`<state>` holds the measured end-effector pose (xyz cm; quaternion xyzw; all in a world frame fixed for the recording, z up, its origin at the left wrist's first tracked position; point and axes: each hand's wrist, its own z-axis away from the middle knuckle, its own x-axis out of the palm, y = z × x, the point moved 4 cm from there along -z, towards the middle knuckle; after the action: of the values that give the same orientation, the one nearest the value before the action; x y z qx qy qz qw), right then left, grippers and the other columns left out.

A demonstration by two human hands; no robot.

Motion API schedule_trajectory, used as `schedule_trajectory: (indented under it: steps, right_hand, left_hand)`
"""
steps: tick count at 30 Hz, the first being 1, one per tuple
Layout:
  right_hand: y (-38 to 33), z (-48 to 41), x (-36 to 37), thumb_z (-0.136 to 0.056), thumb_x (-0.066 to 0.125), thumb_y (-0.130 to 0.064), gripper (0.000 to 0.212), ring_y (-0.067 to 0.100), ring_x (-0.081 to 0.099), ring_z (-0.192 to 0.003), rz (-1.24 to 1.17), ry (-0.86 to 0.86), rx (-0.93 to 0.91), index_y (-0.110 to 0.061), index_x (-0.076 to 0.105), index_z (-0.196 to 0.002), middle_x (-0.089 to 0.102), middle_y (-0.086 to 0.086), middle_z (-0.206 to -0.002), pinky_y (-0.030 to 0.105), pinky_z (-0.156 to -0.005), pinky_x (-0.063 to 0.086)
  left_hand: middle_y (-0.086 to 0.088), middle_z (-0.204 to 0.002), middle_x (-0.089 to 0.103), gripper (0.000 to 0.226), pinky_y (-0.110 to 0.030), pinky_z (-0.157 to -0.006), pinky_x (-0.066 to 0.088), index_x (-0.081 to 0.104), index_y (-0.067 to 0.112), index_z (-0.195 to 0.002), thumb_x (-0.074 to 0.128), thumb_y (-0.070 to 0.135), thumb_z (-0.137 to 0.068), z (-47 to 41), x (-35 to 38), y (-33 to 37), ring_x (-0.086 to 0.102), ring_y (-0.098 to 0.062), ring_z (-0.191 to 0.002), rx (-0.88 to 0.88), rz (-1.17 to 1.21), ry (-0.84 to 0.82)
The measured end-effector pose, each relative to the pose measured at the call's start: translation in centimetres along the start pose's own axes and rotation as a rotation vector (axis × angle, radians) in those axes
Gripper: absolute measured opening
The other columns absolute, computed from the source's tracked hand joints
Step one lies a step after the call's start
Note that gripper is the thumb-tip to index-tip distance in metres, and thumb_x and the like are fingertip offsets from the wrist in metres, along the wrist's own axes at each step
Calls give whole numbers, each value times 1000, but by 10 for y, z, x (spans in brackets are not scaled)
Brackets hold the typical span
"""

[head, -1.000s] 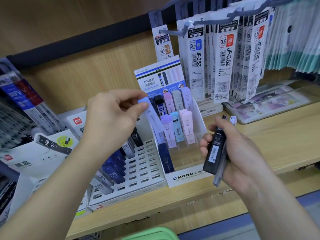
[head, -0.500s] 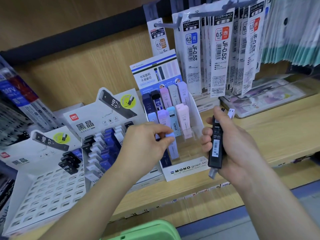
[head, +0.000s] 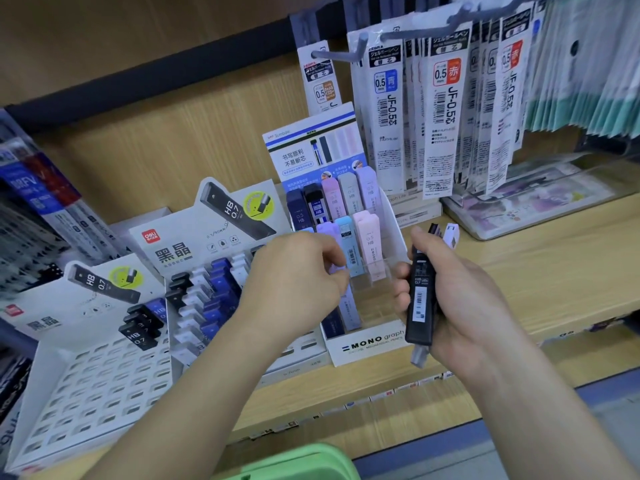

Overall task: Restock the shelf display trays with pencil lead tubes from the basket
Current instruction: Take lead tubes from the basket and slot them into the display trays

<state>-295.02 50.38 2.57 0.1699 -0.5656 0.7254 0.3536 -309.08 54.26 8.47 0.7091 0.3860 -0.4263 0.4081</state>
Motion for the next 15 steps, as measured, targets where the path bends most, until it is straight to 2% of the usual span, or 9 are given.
schedule_trajectory:
  steps: [2,3,5,7,10,15]
  right_hand:
    - [-1,2,2,-89,68,-33,26,12,47,-44,24,-12,-8,-14,54,-79,51,2,-59,21,-37,42]
    - [-1,4,3,-89,68,-34,27,11,46,-44,25,-24,-8,-14,54,-78,50,2,-59,21,-37,42]
    - [1,5,5,-88,68,-36,29,11,45,-44,21,-33,-2,-14,54,-76,49,2,-58,20,-36,41]
    - [2,7,7,-88,68,-38,30,12,44,-44,22,-32,9,-14,54,-76,50,2,-57,19,-36,40]
    - [5,7,8,-86,68,-42,31,12,45,-45,36,-34,32,-15,56,-78,52,2,-58,19,-35,38]
    - [12,7,13,-82,66,-52,38,10,42,-44,23,-84,111,-16,55,-82,50,0,-56,17,-34,35]
  left_hand:
    - [17,-76,62,11,-17,-63,40,72,31,-85,62,26,-85,3,-7,-5,50,2,-65,6,97,125]
    - [16,-80,61,15,-20,-66,40,72,33,-92,61,24,-87,2,-9,-8,49,0,-66,26,118,176]
    - [13,-94,59,27,-24,-77,42,69,33,-113,58,22,-90,-3,-8,-13,49,-4,-78,81,86,194]
    - [7,-99,57,33,-29,-85,43,64,30,-123,56,20,-93,-11,-3,-16,51,-14,-96,129,10,162]
    - [2,-95,59,27,-31,-84,44,69,25,-117,60,20,-92,-21,-4,-19,53,-20,-98,161,-28,175]
    - [2,-99,67,21,-31,-87,44,73,21,-108,67,26,-88,-29,-10,-19,57,-18,-96,147,-16,157]
